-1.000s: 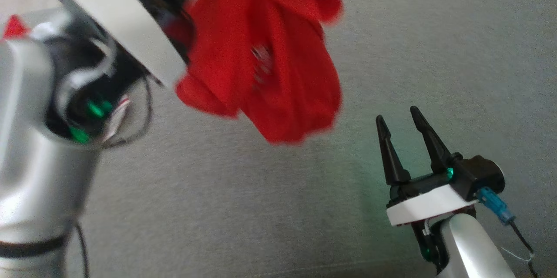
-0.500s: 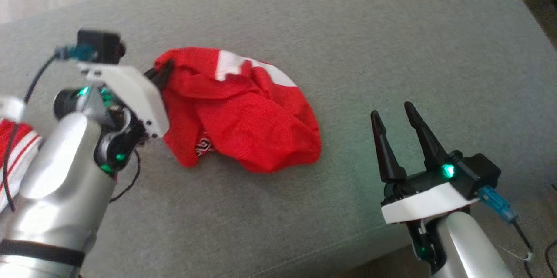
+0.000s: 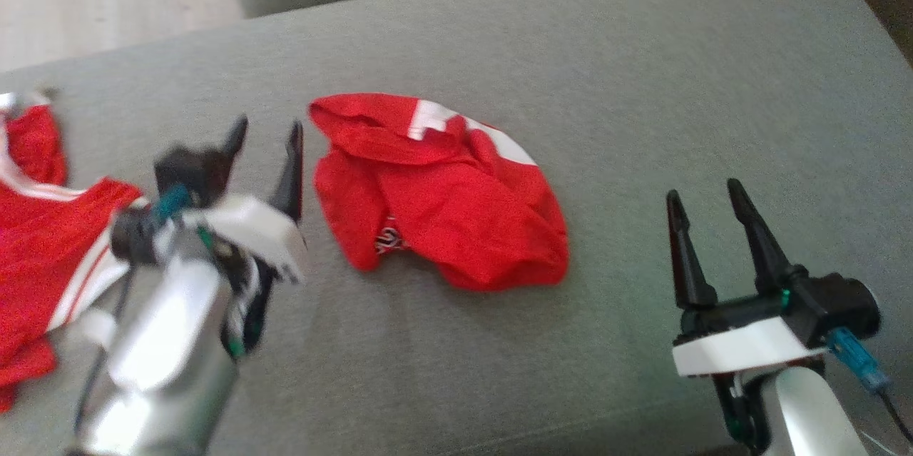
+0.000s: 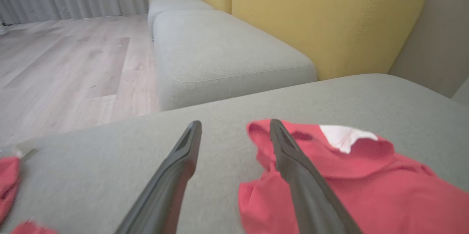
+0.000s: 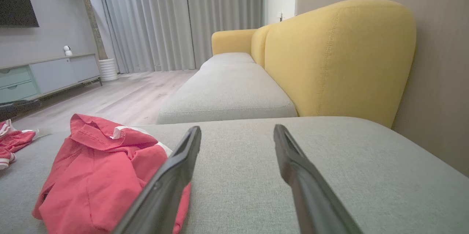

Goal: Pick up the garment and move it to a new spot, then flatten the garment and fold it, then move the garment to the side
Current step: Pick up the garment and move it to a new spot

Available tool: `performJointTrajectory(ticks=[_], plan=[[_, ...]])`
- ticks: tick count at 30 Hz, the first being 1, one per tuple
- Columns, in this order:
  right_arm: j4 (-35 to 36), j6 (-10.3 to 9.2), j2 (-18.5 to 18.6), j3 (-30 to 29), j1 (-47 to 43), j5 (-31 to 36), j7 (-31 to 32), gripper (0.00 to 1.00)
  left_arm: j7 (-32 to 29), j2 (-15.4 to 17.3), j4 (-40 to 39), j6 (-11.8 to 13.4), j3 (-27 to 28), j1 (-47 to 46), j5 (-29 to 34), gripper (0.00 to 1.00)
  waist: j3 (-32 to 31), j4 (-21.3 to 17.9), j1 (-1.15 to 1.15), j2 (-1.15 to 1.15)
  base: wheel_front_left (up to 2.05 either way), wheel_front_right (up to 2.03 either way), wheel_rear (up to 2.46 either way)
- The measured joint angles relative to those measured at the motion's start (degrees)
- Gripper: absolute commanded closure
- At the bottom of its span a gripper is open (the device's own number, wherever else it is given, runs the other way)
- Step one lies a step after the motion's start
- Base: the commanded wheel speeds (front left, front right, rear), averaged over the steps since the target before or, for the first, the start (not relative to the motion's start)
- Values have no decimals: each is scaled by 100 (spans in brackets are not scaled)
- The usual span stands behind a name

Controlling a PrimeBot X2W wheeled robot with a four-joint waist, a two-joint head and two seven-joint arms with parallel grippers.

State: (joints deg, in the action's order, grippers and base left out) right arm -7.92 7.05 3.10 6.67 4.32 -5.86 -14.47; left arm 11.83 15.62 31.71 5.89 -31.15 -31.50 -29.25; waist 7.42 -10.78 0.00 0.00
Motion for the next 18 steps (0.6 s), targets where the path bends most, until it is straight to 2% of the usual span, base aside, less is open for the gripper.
performJointTrajectory(ticks=[9,12,15,18], plan=[[130,0,1,-424,-445,392,-9,0,246,-81,-1187,799,115,1886,252,0,-471,904,0,0,0,0,0],[121,0,1,-528,-653,398,-15,0,246,-119,-1771,1040,482,2551,407,0,-601,1202,0,0,0,0,0],[89,0,-1,-602,-799,396,-14,0,247,-148,-2196,1124,855,3171,617,0,-707,1476,0,0,0,0,0],[41,0,-13,-689,-911,389,-14,0,247,-213,-2383,1050,1183,3672,813,0,-796,1711,0,0,0,0,0]])
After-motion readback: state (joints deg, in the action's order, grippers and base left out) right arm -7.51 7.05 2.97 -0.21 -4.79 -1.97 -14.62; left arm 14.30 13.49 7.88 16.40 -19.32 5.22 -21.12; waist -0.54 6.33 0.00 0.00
